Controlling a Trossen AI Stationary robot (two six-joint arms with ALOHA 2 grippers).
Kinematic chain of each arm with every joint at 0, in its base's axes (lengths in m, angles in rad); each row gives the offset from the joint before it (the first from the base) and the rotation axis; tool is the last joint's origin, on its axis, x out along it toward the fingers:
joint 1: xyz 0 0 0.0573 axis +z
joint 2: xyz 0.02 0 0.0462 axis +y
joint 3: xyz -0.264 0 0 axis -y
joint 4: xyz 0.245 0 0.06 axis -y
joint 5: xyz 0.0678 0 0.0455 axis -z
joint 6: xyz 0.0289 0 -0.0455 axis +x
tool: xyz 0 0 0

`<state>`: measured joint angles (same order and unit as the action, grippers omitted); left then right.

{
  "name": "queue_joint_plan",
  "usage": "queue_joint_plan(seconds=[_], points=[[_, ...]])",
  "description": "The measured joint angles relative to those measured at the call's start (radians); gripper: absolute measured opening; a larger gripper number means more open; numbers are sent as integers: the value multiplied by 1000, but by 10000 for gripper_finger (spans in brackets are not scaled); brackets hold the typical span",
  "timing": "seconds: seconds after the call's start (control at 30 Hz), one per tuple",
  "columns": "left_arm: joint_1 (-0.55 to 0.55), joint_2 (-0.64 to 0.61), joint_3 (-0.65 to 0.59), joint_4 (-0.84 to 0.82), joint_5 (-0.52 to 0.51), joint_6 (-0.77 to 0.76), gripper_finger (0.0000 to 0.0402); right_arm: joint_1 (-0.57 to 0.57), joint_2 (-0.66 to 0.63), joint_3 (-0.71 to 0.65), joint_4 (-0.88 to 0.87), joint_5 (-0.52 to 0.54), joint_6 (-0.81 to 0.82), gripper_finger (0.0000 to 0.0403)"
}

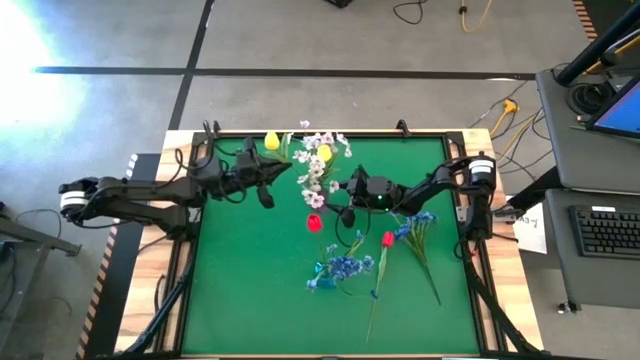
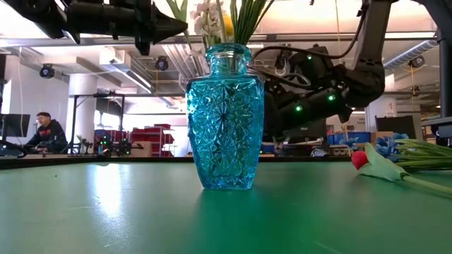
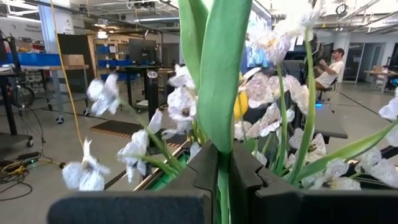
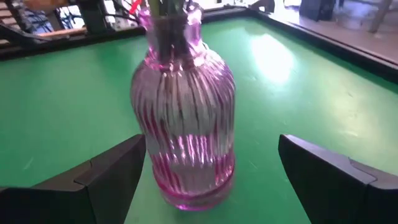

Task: Sort flowers into vase by color
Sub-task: Put the yellow flower into the violet vase

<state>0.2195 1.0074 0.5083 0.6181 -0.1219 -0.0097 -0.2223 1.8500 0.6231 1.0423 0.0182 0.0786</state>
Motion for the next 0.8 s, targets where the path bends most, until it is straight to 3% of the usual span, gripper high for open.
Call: queue_joint_plan(seconds=[0.8], points=[[2,20,0,-17,-25,-3,0,2,20,41,31,-71,-72,359]])
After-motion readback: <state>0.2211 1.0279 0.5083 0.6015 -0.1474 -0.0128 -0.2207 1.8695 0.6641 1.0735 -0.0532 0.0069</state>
